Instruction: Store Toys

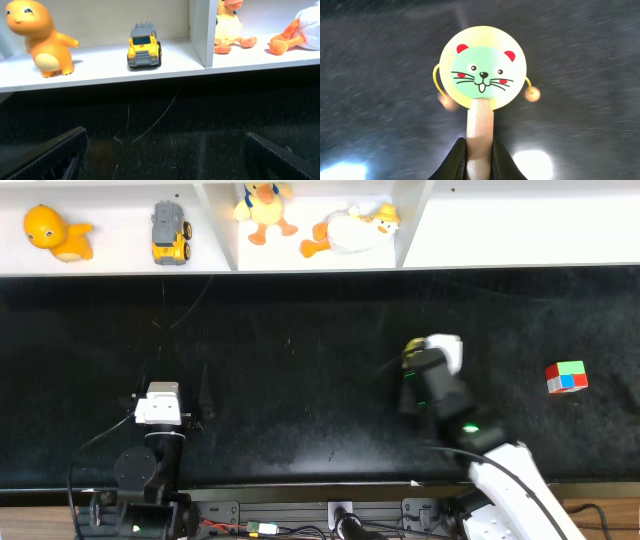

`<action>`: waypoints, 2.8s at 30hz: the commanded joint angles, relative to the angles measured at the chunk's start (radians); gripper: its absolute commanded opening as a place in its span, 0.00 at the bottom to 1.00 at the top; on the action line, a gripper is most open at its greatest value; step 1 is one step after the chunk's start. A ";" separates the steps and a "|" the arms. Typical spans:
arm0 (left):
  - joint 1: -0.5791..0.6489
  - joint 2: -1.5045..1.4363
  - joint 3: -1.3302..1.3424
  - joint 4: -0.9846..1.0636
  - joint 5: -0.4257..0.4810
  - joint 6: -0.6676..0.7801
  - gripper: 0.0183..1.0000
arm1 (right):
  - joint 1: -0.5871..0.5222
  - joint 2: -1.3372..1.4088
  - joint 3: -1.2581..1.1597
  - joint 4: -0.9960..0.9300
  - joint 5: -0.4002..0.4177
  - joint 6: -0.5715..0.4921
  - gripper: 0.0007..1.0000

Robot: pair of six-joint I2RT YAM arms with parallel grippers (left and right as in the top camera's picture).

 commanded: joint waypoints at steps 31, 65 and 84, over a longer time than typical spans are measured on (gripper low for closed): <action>-0.003 -0.012 -0.004 -0.001 0.006 0.018 1.00 | -0.392 0.707 0.652 0.212 -0.306 -0.689 0.04; -0.003 -0.012 -0.004 -0.001 0.006 0.019 1.00 | -0.394 0.491 0.541 0.058 -0.136 -0.621 1.00; -0.003 -0.012 -0.004 -0.001 0.006 0.018 1.00 | -0.443 -0.212 0.248 -0.367 -0.124 -0.615 0.99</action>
